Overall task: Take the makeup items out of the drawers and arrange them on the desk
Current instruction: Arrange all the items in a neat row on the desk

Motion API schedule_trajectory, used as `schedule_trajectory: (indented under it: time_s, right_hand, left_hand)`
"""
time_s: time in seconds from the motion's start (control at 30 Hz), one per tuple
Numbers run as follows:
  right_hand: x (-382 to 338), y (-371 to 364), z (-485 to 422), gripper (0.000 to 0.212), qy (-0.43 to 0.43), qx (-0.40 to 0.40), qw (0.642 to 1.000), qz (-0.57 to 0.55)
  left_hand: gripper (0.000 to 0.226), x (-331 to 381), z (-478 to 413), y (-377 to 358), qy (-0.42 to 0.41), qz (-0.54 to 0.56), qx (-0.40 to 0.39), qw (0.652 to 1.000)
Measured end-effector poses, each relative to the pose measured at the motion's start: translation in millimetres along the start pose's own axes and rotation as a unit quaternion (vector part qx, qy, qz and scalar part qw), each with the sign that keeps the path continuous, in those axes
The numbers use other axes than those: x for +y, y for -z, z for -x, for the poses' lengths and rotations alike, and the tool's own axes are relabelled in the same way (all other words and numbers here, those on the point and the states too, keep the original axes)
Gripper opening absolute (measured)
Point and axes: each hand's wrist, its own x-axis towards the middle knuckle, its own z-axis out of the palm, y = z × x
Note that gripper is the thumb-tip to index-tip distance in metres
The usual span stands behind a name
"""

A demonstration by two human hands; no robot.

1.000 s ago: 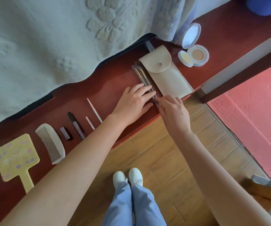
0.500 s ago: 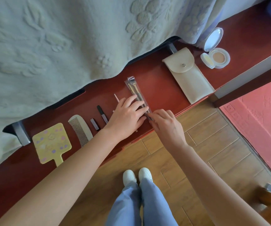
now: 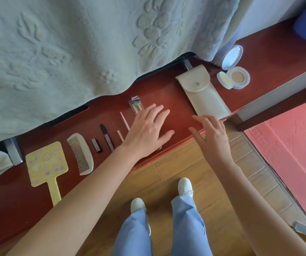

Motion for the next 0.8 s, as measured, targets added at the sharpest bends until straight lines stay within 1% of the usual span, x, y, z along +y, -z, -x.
schedule_trajectory:
  time_s: [0.13, 0.23, 0.33, 0.53, 0.8]
  right_hand:
    - [49, 31, -24, 0.037, -0.041, 0.0, 0.999, -0.011]
    - [83, 45, -41, 0.04, -0.048, -0.02, 0.999, -0.014]
    - [106, 48, -57, 0.045, -0.017, -0.067, 0.997, -0.017]
    - [129, 41, -76, 0.054, 0.087, -0.143, 0.985, -0.039]
    - [130, 30, -81, 0.054, 0.137, -0.152, 0.977, -0.053]
  left_hand:
    - [0.069, 35, -36, -14, 0.04, 0.02, 0.013, 0.999]
    - [0.072, 61, -64, -29, 0.066, 0.03, 0.021, 0.997]
    - [0.073, 77, -84, -45, 0.079, 0.024, 0.025, 0.996]
    - [0.074, 88, -96, -65, 0.111, -0.012, 0.034, 0.993]
    - [0.075, 85, -84, -66, 0.127, -0.037, 0.036, 0.991]
